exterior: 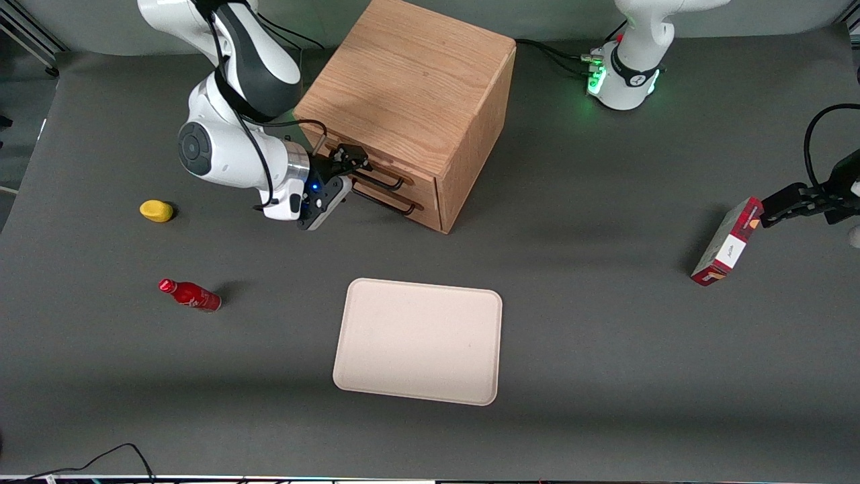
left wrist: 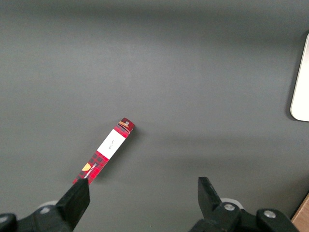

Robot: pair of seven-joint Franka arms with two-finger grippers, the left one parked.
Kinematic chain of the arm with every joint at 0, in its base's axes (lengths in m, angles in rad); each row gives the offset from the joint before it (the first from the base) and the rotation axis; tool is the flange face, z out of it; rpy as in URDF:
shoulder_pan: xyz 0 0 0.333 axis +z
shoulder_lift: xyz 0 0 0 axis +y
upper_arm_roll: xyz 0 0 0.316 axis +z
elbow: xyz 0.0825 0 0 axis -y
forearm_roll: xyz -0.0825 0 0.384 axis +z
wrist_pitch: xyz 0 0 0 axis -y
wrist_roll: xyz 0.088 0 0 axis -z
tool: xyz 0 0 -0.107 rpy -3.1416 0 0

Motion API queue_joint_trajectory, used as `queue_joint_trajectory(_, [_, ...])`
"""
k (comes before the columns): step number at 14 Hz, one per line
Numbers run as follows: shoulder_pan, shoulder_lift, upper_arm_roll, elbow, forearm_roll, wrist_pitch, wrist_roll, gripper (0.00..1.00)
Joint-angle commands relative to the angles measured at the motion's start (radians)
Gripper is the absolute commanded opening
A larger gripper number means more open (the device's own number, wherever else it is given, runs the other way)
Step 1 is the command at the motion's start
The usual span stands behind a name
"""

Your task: Close top drawer

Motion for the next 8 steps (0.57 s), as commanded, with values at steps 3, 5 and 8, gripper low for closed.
queue_joint_trajectory(3, [-0.018, -0.028, -0.001, 0.174, -0.093, -0.204, 0.025, 1.0])
queue_joint_trajectory(5, [-0.032, -0.036, -0.004, 0.292, -0.176, -0.321, 0.067, 1.0])
queue_joint_trajectory(8, [-0.035, -0.069, -0.003, 0.524, -0.299, -0.549, 0.297, 1.0])
